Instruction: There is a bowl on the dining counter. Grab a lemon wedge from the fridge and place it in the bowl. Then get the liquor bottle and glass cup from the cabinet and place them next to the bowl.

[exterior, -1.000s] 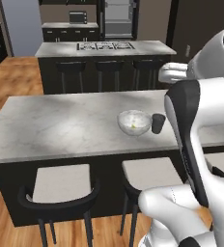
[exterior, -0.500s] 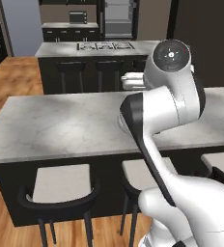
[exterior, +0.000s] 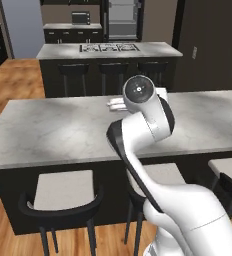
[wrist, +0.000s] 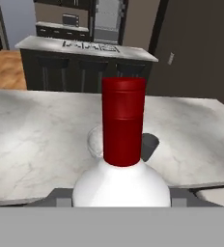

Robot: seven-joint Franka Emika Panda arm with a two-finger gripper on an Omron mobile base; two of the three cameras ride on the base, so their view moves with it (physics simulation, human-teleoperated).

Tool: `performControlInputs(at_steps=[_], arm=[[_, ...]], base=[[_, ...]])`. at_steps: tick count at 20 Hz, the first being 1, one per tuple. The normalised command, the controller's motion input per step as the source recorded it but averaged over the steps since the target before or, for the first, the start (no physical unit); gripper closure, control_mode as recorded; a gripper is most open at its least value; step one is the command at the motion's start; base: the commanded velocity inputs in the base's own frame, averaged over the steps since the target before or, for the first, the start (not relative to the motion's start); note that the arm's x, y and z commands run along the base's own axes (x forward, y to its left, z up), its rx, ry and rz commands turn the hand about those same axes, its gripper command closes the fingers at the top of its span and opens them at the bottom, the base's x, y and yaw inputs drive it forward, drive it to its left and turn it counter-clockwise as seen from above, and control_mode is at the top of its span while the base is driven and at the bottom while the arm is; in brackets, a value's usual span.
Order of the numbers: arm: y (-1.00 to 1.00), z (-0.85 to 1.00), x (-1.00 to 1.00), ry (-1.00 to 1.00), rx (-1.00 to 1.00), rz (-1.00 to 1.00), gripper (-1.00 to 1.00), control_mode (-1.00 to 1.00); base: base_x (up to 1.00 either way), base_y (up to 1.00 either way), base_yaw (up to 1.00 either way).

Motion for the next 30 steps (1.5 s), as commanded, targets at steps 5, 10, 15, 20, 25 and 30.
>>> performControlInputs(at_steps=[5, 10, 15, 20, 25, 30], arm=[[0.32, -0.42, 0.67, 0.0, -0.03, 0.04, 1.0, -1.0], [0.23, -0.38, 0.7, 0.0, -0.01, 0.0, 1.0, -1.0], [0.0, -0.32, 0.55, -0.01, 0.0, 0.0, 1.0, -1.0], [0.0, -0.26, 0.23, -0.04, 0.0, 0.0, 1.0, -1.0], [0.0, -0.22, 0.13, -0.09, 0.0, 0.0, 1.0, -1.0], [-0.09, -0.14, 0.28, -0.08, 0.01, -0.03, 1.0, -1.0]], base=[[0.0, 0.0, 0.0], [0.0, 0.0, 0.0], [0.0, 0.0, 0.0], [0.0, 0.0, 0.0], [0.0, 0.0, 0.0], [0.0, 0.0, 0.0]])
